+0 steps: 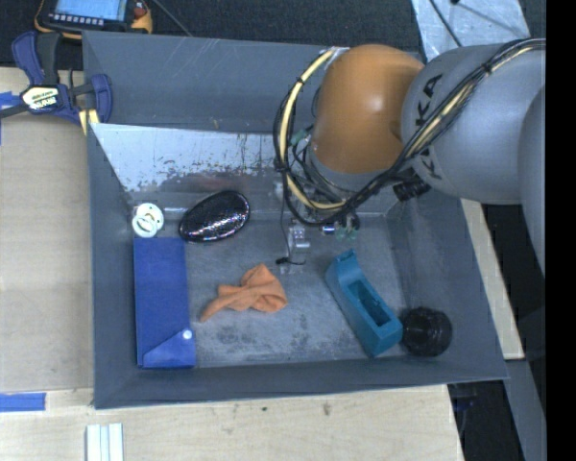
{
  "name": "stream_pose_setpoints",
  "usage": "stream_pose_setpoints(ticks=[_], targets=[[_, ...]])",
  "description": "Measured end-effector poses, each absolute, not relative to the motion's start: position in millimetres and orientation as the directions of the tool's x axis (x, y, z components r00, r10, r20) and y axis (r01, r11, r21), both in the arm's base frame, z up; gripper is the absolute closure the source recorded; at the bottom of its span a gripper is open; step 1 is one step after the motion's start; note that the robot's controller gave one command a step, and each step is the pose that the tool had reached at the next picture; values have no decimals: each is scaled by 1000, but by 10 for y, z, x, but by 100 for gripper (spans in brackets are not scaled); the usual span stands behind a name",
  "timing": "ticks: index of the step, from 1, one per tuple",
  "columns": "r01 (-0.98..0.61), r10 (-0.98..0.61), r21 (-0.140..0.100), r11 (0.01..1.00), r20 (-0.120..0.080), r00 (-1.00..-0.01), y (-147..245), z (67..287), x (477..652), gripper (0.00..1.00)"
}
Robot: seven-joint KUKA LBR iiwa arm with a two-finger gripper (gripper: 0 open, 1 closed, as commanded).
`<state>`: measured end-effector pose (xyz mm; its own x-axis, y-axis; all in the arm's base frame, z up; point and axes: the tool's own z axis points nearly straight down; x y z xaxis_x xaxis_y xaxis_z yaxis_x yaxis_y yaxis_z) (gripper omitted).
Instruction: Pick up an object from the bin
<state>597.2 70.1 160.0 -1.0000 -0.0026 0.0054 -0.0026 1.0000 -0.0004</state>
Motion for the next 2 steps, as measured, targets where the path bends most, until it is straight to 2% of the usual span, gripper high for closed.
stream_pose_setpoints(ticks=[1,2], targets=[[-1,-1,1,1000,-3,-1000,700,1650,5990,0],[-65,-65,0,998,-9,-998,758,1268,6013,0]])
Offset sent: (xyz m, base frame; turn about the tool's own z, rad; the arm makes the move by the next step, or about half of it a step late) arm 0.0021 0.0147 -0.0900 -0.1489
